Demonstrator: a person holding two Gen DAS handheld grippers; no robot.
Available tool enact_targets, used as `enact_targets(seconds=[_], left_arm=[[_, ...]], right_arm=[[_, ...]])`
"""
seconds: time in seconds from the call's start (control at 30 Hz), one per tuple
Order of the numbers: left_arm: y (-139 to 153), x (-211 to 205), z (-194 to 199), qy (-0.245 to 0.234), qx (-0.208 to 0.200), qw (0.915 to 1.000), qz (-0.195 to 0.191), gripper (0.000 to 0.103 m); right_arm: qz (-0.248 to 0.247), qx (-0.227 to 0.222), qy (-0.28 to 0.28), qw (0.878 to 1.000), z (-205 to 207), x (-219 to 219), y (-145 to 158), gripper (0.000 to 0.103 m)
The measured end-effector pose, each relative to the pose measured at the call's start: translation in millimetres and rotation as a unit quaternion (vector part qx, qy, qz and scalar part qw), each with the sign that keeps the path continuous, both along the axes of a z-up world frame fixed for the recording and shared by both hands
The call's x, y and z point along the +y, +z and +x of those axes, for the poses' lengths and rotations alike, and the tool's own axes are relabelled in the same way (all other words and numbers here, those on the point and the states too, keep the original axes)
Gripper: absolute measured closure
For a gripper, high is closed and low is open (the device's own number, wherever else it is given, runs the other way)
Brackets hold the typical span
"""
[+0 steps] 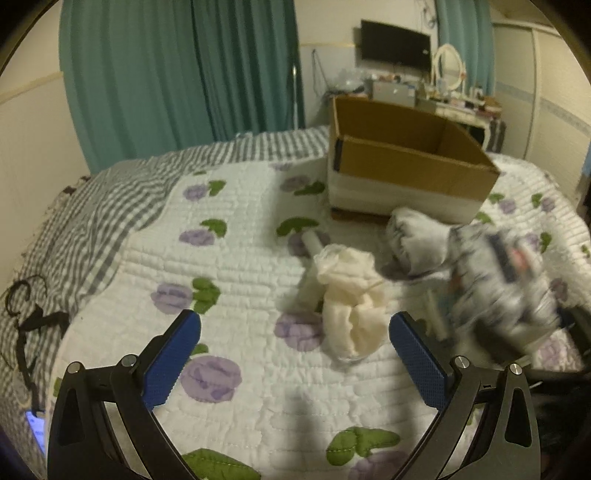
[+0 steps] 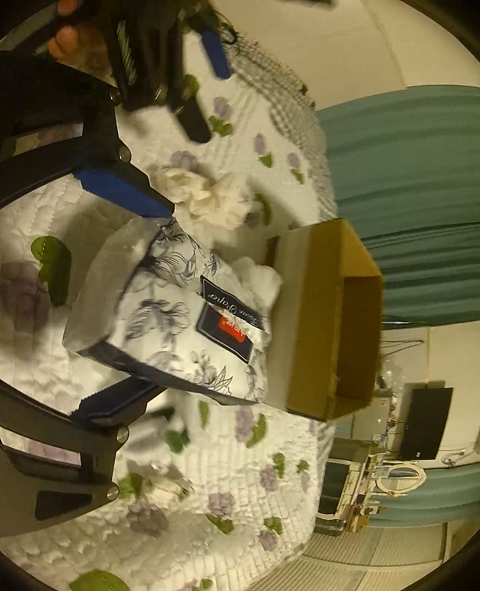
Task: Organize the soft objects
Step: 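Grasp the black-and-white floral tissue pack with the right tool while the left tool grasps the cream lace cloth, then carry both held items over the cardboard box and open both tools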
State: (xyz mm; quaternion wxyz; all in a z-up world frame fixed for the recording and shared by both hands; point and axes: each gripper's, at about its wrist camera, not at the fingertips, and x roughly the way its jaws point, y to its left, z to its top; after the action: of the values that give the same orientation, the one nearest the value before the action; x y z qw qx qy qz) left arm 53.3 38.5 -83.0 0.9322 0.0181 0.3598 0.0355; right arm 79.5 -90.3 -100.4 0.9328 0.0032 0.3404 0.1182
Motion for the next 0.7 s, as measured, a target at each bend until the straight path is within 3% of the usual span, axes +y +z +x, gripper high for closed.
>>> enact_targets(seconds=[0.2, 0.3, 0.37, 0.43, 0.5, 0.57, 0.6, 0.7], left_arm=[[-16, -3, 16, -0.002, 0.038, 0.9991, -0.017, 0.001], [-24, -17, 23, -0.015, 0.049, 0.9987, -0.007, 0.017], [-29, -27, 27, -0.027, 0.054, 0.9982, 0.004, 0.021], [-38, -34, 33, -0.039, 0.068, 0.9969, 0.006, 0.037], [-45, -37, 39, -0.043, 0.077, 0.9961, 0.005, 0.063], [-52, -40, 45, -0.051, 0.091, 0.9945, -0.005, 0.079], [-56, -41, 47, -0.055, 0.099, 0.9936, -0.010, 0.086], [-55, -39, 43, -0.060, 0.094, 0.9936, -0.019, 0.088]], right_arm=[[0.005, -0.014, 0.007, 1.000, 1, -6, 10, 0.028], [0.008, -0.013, 0.007, 1.000, 3, -7, 9, 0.029], [0.008, -0.015, 0.008, 1.000, 1, -9, 10, 0.029], [0.006, -0.020, 0.009, 1.000, 0, -9, 12, 0.029], [0.005, -0.024, 0.010, 1.000, -1, -10, 13, 0.030], [0.005, -0.026, 0.012, 1.000, -2, -11, 14, 0.030], [0.005, -0.028, 0.013, 1.000, -3, -12, 14, 0.031], [0.018, -0.031, 0.016, 0.999, -8, -17, 19, 0.034]])
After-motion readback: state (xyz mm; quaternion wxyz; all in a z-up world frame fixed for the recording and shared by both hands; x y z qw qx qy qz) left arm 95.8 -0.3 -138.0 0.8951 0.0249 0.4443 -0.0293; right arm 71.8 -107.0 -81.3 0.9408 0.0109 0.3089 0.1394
